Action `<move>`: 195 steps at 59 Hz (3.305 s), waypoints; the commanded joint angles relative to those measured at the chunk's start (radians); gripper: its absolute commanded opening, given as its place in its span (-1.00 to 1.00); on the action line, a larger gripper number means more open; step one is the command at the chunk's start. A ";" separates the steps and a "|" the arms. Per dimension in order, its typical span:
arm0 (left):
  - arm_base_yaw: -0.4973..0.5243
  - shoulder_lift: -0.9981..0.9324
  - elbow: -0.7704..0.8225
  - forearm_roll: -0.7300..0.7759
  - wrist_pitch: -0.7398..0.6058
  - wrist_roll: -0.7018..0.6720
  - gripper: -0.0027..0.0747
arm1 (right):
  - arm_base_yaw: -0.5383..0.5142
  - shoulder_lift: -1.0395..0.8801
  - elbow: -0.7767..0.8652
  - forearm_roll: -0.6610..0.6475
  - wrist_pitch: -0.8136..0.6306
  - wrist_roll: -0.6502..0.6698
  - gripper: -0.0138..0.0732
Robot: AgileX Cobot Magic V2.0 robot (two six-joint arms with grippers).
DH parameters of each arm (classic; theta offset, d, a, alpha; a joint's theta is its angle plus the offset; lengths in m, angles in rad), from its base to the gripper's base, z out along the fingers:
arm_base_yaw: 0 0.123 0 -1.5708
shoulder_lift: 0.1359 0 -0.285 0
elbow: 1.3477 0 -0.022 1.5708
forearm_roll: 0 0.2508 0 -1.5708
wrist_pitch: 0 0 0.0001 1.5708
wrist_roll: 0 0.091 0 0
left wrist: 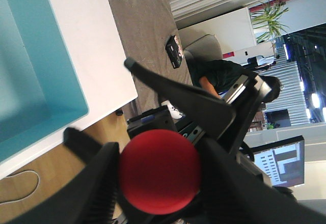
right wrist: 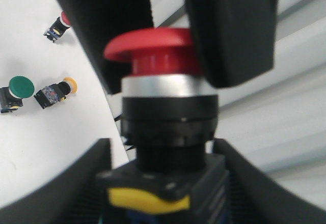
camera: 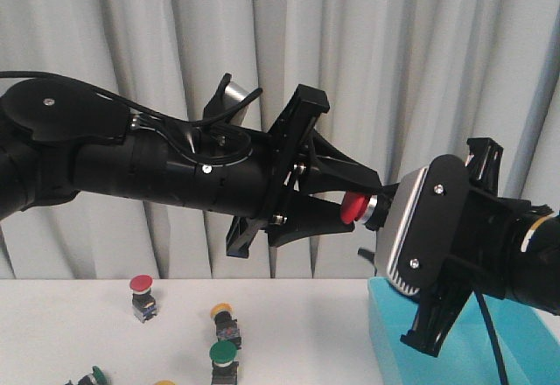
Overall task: Pick red and yellow buttons and place in box
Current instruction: 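Grasp the red button with the right gripper and open the left gripper, then lower the red button into the blue box and open the right gripper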
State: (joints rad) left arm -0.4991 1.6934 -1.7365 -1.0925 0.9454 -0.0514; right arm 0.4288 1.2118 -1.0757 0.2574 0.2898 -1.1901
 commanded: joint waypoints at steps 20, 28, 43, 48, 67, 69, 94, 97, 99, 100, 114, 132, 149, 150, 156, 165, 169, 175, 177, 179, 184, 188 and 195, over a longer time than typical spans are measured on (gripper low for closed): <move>-0.004 -0.046 -0.028 -0.061 -0.055 0.152 -0.82 | 0.000 -0.017 -0.031 0.002 -0.031 0.015 -0.70; -0.004 -0.046 -0.028 -0.060 -0.100 0.216 -0.82 | 0.000 -0.017 -0.031 0.002 -0.026 0.015 -0.70; -0.004 -0.043 -0.028 -0.049 -0.159 0.348 -0.79 | 0.000 -0.017 -0.031 0.002 -0.017 0.015 -0.70; -0.004 -0.043 -0.028 -0.044 -0.166 0.422 -0.70 | 0.000 -0.017 -0.031 0.002 -0.005 0.015 -0.70; -0.004 -0.043 -0.028 -0.078 -0.154 0.539 0.50 | 0.000 -0.017 -0.031 0.002 -0.007 0.015 -0.70; -0.004 -0.043 -0.028 -0.078 -0.154 0.539 0.63 | 0.000 -0.017 -0.031 0.002 -0.005 0.015 -0.70; 0.010 -0.090 -0.048 0.008 -0.205 0.856 0.70 | -0.003 -0.021 -0.031 -0.032 -0.004 0.179 -0.70; 0.010 -0.112 -0.055 0.111 -0.199 0.889 0.58 | -0.006 -0.027 -0.031 -0.065 -0.008 0.219 -0.70; 0.010 -0.131 -0.060 0.199 -0.194 0.894 0.49 | -0.010 -0.031 -0.035 -0.084 -0.010 0.245 -0.70; 0.010 -0.143 -0.063 0.237 -0.192 0.894 0.45 | -0.015 -0.036 -0.036 -0.095 -0.011 0.267 -0.70; 0.010 -0.271 -0.063 0.991 -0.162 0.598 -0.56 | -0.151 -0.104 -0.036 -0.182 -0.085 0.532 -0.70; 0.048 -0.297 -0.056 1.494 -0.008 0.207 -0.95 | -0.376 -0.083 -0.035 -0.178 0.041 0.857 -0.70; 0.048 -0.350 0.065 1.508 -0.037 0.205 -0.95 | -0.484 0.057 -0.035 -0.177 0.193 1.006 -0.69; 0.048 -0.356 0.081 1.508 -0.043 0.205 -0.95 | -0.490 0.065 -0.035 -0.177 0.198 1.015 -0.69; 0.048 -0.371 0.131 1.508 -0.078 0.202 -0.95 | -0.513 0.122 -0.035 -0.177 0.229 1.051 -0.68; 0.048 -0.375 0.174 1.502 -0.094 0.194 -0.95 | -0.515 0.217 -0.035 -0.177 0.276 1.048 -0.67; 0.048 -0.374 0.175 1.497 -0.093 0.183 -0.95 | -0.515 0.254 -0.035 -0.174 0.291 1.048 -0.67; 0.048 -0.374 0.175 1.497 -0.093 0.131 -0.95 | -0.515 0.318 -0.035 -0.166 0.314 1.043 -0.66; 0.048 -0.374 0.175 1.497 -0.093 0.123 -0.95 | -0.515 0.340 -0.035 -0.158 0.316 1.042 -0.66; 0.048 -0.374 0.175 1.497 -0.092 0.113 -0.95 | -0.514 0.358 -0.035 -0.145 0.316 1.036 -0.66; 0.048 -0.374 0.175 1.497 -0.091 0.100 -0.95 | -0.500 0.407 -0.035 -0.096 0.316 0.981 -0.66; 0.048 -0.374 0.175 1.497 -0.091 0.098 -0.95 | -0.479 0.441 -0.035 -0.058 0.312 0.905 -0.65; 0.048 -0.374 0.175 1.497 -0.090 0.098 -0.95 | -0.441 0.492 -0.035 -0.023 0.297 0.816 -0.64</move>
State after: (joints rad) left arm -0.4500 1.3525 -1.5379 0.3926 0.9196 0.0626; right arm -0.0384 1.7098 -1.0757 0.1916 0.6364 -0.2918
